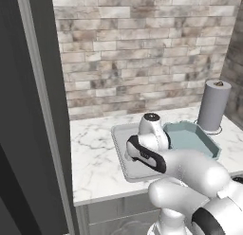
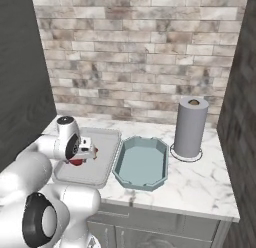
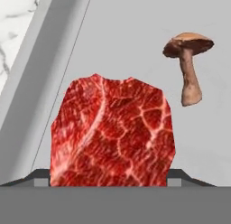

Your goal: Place one mushroom and one steak in each tupperware on the nearby counter, to pack two identical lunches.

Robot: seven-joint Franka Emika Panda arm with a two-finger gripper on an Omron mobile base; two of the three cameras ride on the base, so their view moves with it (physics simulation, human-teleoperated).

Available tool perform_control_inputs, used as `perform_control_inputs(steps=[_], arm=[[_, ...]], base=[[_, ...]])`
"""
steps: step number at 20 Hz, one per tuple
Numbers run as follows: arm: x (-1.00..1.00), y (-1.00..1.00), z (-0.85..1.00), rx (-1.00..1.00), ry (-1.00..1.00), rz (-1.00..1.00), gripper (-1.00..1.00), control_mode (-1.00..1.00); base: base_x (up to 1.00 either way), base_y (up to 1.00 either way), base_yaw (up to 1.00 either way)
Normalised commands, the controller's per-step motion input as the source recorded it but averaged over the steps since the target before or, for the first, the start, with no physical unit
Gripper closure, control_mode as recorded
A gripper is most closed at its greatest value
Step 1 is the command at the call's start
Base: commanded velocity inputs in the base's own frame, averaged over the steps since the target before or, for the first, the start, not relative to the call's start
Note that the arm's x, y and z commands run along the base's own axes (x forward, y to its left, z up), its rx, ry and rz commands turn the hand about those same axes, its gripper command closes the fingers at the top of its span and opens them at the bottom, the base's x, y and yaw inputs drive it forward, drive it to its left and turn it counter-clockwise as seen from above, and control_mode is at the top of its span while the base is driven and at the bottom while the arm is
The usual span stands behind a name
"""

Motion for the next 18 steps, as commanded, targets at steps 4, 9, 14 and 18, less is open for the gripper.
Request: perform_control_inputs(steps=[4,9,14,18], arm=[[0.14,-0.14,-0.19,0.00,-0.02,-0.02,1.00,-1.00],[0.19,-0.14,-0.17,0.00,-0.02,-0.02,-1.00,-1.00],[0.14,0.00,-0.02,0.00,-0.02,-0.05,-1.00,-1.00],[0.00,0.00,0.05,0.00,-0.04,-0.08,-1.00,-1.00]], base=[[0.00,0.00,0.00],[0.00,0.00,0.00],[0.00,0.00,0.00],[0.00,0.00,0.00]])
